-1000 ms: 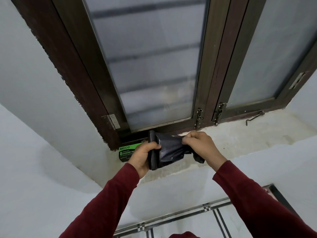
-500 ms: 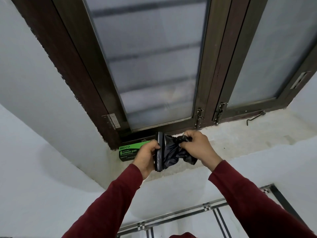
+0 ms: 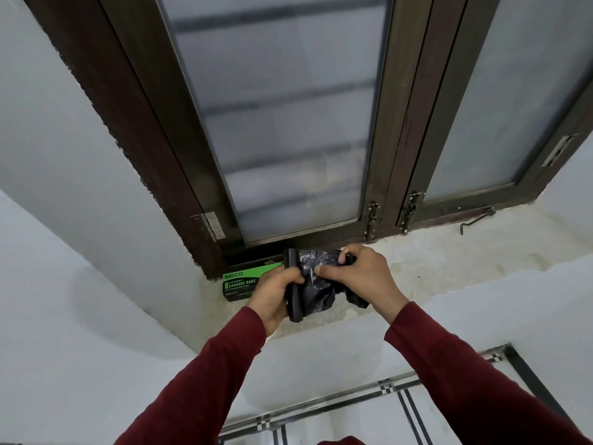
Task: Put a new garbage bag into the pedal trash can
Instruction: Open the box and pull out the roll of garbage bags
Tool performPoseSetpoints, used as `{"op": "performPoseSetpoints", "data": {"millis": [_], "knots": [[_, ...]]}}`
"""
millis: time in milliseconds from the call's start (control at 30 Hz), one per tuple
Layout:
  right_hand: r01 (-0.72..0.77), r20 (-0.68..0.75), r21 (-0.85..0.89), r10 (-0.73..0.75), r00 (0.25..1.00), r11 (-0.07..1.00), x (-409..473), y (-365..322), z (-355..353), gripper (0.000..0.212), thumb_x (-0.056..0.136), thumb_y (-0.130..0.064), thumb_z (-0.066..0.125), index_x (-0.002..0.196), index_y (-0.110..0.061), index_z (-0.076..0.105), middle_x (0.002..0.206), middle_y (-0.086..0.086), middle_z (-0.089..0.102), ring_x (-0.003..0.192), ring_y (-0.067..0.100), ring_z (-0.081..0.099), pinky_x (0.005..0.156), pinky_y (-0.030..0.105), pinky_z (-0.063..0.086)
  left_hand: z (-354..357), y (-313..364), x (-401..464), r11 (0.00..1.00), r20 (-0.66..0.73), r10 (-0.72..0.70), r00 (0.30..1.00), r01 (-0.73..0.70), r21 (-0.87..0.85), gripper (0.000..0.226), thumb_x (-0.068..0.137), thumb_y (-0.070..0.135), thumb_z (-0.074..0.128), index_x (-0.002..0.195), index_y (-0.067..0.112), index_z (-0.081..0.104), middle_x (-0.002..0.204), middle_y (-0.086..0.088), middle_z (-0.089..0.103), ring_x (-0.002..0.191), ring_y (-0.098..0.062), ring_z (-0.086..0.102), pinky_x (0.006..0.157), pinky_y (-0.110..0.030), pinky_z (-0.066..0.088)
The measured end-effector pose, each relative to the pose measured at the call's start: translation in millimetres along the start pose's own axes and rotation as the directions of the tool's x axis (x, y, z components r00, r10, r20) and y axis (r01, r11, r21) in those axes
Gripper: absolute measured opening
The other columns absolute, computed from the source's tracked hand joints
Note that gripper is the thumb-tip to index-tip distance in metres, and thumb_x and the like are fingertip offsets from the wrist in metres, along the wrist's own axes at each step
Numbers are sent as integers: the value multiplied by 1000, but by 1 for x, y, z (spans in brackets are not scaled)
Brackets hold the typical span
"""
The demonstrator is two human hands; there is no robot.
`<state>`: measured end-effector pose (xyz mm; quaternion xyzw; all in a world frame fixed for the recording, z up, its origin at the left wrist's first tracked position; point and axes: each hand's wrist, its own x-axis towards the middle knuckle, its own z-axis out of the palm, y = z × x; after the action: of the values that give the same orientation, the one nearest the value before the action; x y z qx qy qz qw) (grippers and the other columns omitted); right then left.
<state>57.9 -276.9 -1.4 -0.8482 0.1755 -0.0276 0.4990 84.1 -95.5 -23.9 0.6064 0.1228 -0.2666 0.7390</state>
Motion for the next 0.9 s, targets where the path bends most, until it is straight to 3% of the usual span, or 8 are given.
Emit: {"op": "performPoseSetpoints", "data": {"millis": [133, 200, 300, 433, 533, 700, 800, 900], "knots": [[27, -14, -24, -27, 1000, 999, -4, -1, 1, 56, 56, -43, 96, 95, -24, 61, 81, -8, 68, 65, 7, 60, 48, 11, 38, 0, 1, -1, 994, 29, -26, 999, 29, -103, 35, 83, 6, 47, 111, -1, 68, 101, -23, 70, 83, -33, 71, 82, -42, 61], [47, 18, -16, -47, 999, 999, -4, -1, 0, 46, 58, -38, 97, 94, -28, 69, 79, -13, 69, 61, -3, 61, 50, 8, 39, 0, 1, -1, 996, 49, -19, 999, 23, -83, 32, 88, 6, 49, 111, 0, 70, 101, -22, 71, 83, -32, 70, 79, -37, 57], [90, 62, -41, -88, 994, 995, -4, -1, 1, 23, 66, -33, 93, 79, -28, 75, 63, -10, 67, 49, -4, 58, 51, 9, 39, -1, -1, 0, 999, 29, 45, 999, -45, 7, 31, 90, 8, 68, 119, -4, 69, 100, -20, 75, 84, -30, 71, 71, -34, 57], [43, 151, 32, -47, 987, 999, -3, -1, -2, 12, 76, -27, 88, 83, -24, 79, 68, 6, 74, 52, 11, 65, 53, 21, 50, -3, -5, 1, 998, -16, 63, 998, -62, 3, 32, 88, 12, 78, 119, 5, 70, 101, -21, 77, 81, -30, 71, 65, -34, 57], [46, 164, 0, -46, 985, 999, -2, 1, -3, 12, 79, -31, 86, 89, -28, 81, 63, -6, 71, 53, 3, 64, 58, 19, 50, -4, -7, 0, 996, -24, 84, 996, -84, 9, 29, 88, 13, 79, 115, 8, 72, 102, -18, 78, 81, -28, 72, 66, -33, 57], [57, 86, -76, -50, 995, 995, -3, 1, 3, 6, 79, -24, 85, 82, -27, 81, 65, -4, 73, 55, 10, 69, 55, 14, 51, 5, -7, -5, 995, -65, 99, 993, -98, 20, 17, 87, 5, 78, 104, 7, 75, 95, -16, 79, 79, -29, 75, 67, -35, 60], [54, 29, -84, -52, 998, 995, -1, 0, 11, 16, 78, -16, 83, 74, -31, 78, 65, -2, 72, 53, 20, 71, 52, 23, 56, 10, -7, -8, 994, -80, 104, 991, -105, -5, 17, 88, -2, 75, 104, 5, 76, 93, -16, 80, 80, -31, 77, 68, -39, 64], [92, 3, -181, -93, 996, 979, 0, 3, 18, 22, 74, -11, 73, 81, -29, 82, 74, -4, 76, 63, 11, 70, 58, 13, 52, 12, -6, -12, 991, -55, 135, 989, -134, 28, 19, 89, -6, 72, 103, 6, 76, 97, -17, 79, 82, -31, 78, 67, -40, 64]]}}
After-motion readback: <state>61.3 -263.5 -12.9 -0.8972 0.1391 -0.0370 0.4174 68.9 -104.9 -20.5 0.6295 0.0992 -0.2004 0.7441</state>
